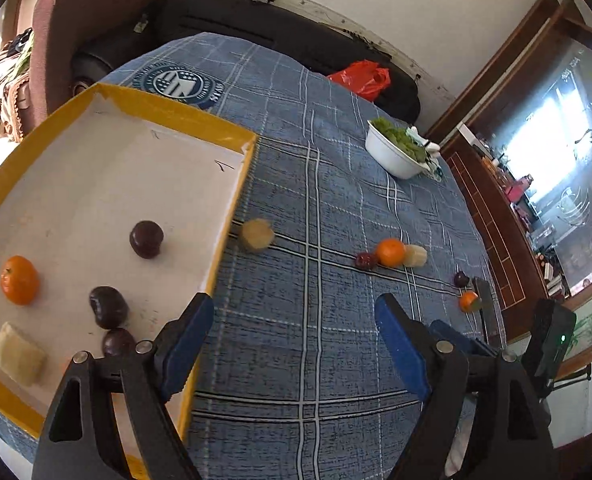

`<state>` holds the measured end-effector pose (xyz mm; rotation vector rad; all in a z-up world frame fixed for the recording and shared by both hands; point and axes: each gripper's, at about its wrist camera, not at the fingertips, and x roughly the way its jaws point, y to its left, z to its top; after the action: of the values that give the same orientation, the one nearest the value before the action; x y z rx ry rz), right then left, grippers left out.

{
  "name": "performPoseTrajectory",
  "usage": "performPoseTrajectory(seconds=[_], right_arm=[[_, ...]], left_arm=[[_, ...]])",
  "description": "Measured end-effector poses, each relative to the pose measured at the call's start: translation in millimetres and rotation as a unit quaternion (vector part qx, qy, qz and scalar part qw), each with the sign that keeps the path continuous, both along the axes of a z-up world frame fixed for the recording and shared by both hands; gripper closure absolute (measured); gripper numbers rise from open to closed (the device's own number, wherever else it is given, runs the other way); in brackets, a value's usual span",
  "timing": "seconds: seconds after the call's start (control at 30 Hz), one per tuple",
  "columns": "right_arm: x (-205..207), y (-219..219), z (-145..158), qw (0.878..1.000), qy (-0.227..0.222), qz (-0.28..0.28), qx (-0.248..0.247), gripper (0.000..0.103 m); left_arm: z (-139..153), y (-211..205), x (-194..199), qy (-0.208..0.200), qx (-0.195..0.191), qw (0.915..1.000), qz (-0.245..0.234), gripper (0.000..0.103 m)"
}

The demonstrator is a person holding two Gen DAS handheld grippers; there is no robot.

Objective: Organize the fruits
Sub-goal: 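Grasp a red jujube with the left tool while the right tool grasps a white chunk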

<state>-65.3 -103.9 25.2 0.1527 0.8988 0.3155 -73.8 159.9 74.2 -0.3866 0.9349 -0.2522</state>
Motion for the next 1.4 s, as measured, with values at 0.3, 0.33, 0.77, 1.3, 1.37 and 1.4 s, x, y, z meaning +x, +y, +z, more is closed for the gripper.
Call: performPoseTrajectory(seconds=[0.3,0.33,0.77,1.3,1.37,1.4], right_arm=[[28,-48,0,0.998,0.004,-0.062,0.030,0.046],[33,-50,0,0.998,0.004,-0.062,0.033,0.046],[104,-62,-15,0.995,0.010,-0.099,0.027,0.046],[110,-57,-26,0.998,0.003,-0.057,0.031,0.063],[109,-57,-25,0.998,0.005,-0.060,0.035,0.063],[109,-58,-25,0.997,0.005,-0.061,0.036,0.063]], left_arm=[[-18,-37,6,0.008,0.030,0.9985,-0.044,0.021],[-19,-39,6,0.010,0.032,0.9982,-0.049,0.021],[-29,-89,30,0.001,0.094,0.9906,-0.100,0.021],[-56,-134,87,-0.005,0.143,0.9799,-0.139,0.026],[-56,-139,91,-0.018,0.146,0.9771,-0.154,0.038],[-57,-141,94,-0.019,0.150,0.9757,-0.159,0.044]])
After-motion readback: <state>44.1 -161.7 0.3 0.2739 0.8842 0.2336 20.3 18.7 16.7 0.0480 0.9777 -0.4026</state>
